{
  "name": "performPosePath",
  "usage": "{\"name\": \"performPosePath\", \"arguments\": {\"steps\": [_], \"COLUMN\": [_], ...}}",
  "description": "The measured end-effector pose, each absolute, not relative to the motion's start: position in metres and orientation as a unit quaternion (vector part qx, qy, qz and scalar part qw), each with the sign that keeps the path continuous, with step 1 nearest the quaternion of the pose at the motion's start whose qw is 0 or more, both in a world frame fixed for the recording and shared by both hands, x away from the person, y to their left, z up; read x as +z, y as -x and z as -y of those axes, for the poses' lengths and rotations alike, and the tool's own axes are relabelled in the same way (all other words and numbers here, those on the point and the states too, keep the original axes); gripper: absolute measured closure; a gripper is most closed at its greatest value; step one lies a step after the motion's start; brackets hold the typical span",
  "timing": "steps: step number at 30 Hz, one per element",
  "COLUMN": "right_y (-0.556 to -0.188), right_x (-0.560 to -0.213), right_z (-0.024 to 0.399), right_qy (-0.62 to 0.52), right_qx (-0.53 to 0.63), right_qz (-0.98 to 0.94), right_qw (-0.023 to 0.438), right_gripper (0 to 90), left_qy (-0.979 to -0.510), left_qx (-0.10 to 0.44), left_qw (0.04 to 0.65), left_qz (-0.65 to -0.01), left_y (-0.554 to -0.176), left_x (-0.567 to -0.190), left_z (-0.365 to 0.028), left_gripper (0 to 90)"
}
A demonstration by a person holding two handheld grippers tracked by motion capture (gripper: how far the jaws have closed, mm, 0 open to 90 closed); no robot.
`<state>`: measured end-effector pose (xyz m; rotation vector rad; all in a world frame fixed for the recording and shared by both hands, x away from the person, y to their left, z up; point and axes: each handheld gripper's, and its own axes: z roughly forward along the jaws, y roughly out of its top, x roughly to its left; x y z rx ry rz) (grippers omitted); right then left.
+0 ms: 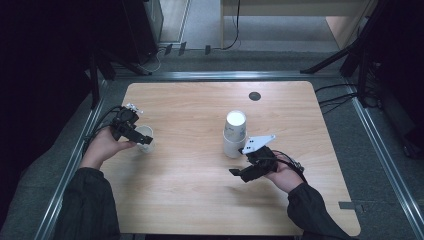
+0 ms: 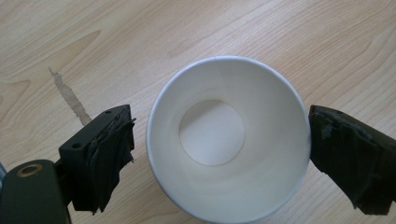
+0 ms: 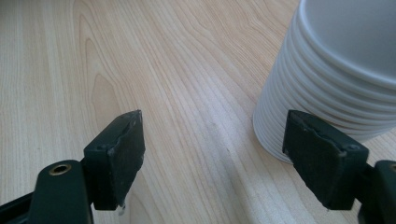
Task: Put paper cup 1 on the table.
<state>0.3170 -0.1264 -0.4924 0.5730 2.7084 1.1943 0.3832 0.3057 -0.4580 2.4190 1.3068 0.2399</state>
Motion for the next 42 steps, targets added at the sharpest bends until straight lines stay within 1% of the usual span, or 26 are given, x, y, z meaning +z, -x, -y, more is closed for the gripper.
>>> {"name": "performPosePath", "arguments": {"steps": [6, 10, 16, 21, 24, 27, 30, 34, 36, 37, 38, 39, 40, 42], "right_y": [-0.317, -0.316, -0.315, -0.316, -0.317, -0.315, -0.315, -0.318, -0.321, -0.323, -0.324, -0.325, -0.325, -0.324], "right_x": [-0.491, -0.49, -0.487, -0.482, -0.477, -0.469, -0.464, -0.462, -0.461, -0.46, -0.459, -0.458, -0.458, -0.457], "right_z": [0.127, 0.127, 0.13, 0.136, 0.141, 0.145, 0.148, 0.154, 0.157, 0.159, 0.161, 0.163, 0.165, 0.168], "right_qy": [-0.185, -0.181, -0.172, -0.177, -0.179, -0.159, -0.171, -0.192, -0.208, -0.215, -0.221, -0.222, -0.224, -0.228], "right_qx": [0.401, 0.407, 0.417, 0.436, 0.437, 0.439, 0.447, 0.441, 0.44, 0.444, 0.446, 0.448, 0.449, 0.45], "right_qz": [-0.895, -0.894, -0.892, -0.881, -0.88, -0.883, -0.877, -0.876, -0.873, -0.869, -0.867, -0.866, -0.864, -0.862], "right_qw": [0.063, 0.056, 0.041, 0.047, 0.04, 0.034, 0.053, 0.038, 0.038, 0.035, 0.028, 0.028, 0.034, 0.044], "right_gripper": [21.5, 21.5, 21.5, 19.5, 19.1, 14.3, 14.3, 13.8, 14.4, 14.6, 17.0, 21.5, 23.7, 24.4], "left_qy": [-0.857, -0.855, -0.85, -0.85, -0.849, -0.852, -0.857, -0.86, -0.859, -0.857, -0.858, -0.857, -0.855, -0.856], "left_qx": [0.093, 0.106, 0.112, 0.115, 0.108, 0.106, 0.099, 0.09, 0.084, 0.081, 0.077, 0.074, 0.072, 0.064], "left_qw": [0.203, 0.22, 0.242, 0.279, 0.295, 0.299, 0.305, 0.314, 0.326, 0.333, 0.337, 0.342, 0.348, 0.354], "left_qz": [-0.465, -0.457, -0.455, -0.432, -0.424, -0.416, -0.404, -0.393, -0.386, -0.384, -0.381, -0.379, -0.377, -0.372], "left_y": [-0.379, -0.373, -0.365, -0.36, -0.358, -0.356, -0.355, -0.354, -0.353, -0.352, -0.352, -0.351, -0.35, -0.349], "left_x": [-0.449, -0.442, -0.428, -0.417, -0.414, -0.412, -0.411, -0.411, -0.41, -0.41, -0.409, -0.408, -0.407, -0.407], "left_z": [-0.311, -0.314, -0.316, -0.311, -0.307, -0.3, -0.292, -0.283, -0.279, -0.277, -0.275, -0.273, -0.271, -0.266], "left_gripper": [9.0, 9.0, 9.1, 9.2, 9.2, 9.4, 9.4, 9.6, 12.7, 12.7, 12.8, 12.7, 12.8, 13.1]}}
